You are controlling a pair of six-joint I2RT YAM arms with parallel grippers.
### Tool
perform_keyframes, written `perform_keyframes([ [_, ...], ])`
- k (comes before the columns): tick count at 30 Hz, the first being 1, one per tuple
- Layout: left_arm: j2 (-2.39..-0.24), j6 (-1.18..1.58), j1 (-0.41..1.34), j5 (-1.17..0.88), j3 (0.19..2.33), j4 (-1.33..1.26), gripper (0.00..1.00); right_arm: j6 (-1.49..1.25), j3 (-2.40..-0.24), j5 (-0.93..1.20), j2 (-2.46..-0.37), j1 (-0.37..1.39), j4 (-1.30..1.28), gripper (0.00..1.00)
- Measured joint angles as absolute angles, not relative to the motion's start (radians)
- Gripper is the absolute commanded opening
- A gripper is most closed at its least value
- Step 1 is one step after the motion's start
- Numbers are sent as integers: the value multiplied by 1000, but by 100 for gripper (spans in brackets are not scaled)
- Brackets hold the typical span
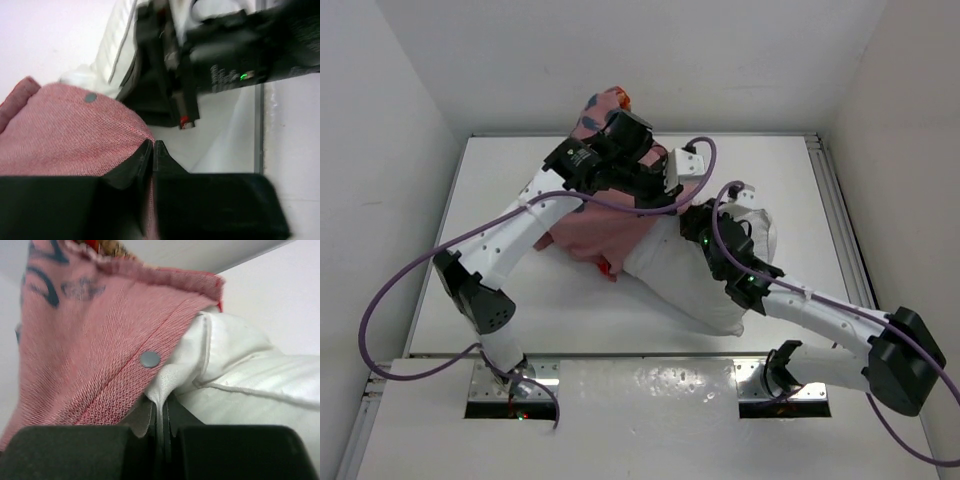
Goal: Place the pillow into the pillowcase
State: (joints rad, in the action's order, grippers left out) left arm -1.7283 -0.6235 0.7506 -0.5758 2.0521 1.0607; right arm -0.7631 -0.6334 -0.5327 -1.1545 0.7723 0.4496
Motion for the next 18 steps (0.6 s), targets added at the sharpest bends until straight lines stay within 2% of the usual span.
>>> perform_keyframes([
  [1, -1726, -625, 744, -570, 2007, 1042, 40, -796, -615, -599, -1152, 776, 455, 0],
  [2, -1726, -620, 736, -555, 1965, 1005, 60, -827, -610, -636, -1153, 776, 446, 24],
  [5, -1717, -590, 712, -489, 1823, 918, 79, -903, -608, -691, -1153, 771, 409, 71],
  [6, -1720, -584, 702, -468, 1791, 902, 82, -918, -609, -686, -1151, 761, 402, 91],
  [7, -1721, -574, 688, -448, 1765, 895, 83, -922, -612, -671, -1148, 746, 385, 99],
  [8, -1721, -566, 672, -430, 1745, 888, 88, -917, -619, -656, -1144, 731, 359, 99],
  [9, -1720, -559, 653, -416, 1736, 879, 89, -906, -638, -617, -1138, 700, 301, 99],
  [10, -1715, -552, 635, -402, 1732, 870, 97, -893, -656, -588, -1135, 675, 253, 99],
  [12, -1696, -543, 609, -373, 1726, 854, 98, -853, -723, -517, -1134, 616, 115, 99],
  [13, -1677, -541, 594, -353, 1726, 853, 96, -827, -767, -483, -1134, 591, 44, 96],
  [14, -1658, -540, 586, -333, 1723, 850, 89, -793, -817, -450, -1134, 567, -24, 80],
  [15, -1628, -540, 580, -310, 1709, 842, 74, -754, -858, -412, -1134, 544, -74, 17],
  [16, -1599, -542, 580, -292, 1690, 841, 31, -718, -897, -365, -1133, 522, -118, 0],
  [17, -1561, -543, 581, -277, 1660, 841, 13, -694, -925, -328, -1131, 500, -150, 0],
  [18, -1526, -553, 582, -263, 1623, 838, 2, -680, -943, -293, -1129, 478, -177, 2],
])
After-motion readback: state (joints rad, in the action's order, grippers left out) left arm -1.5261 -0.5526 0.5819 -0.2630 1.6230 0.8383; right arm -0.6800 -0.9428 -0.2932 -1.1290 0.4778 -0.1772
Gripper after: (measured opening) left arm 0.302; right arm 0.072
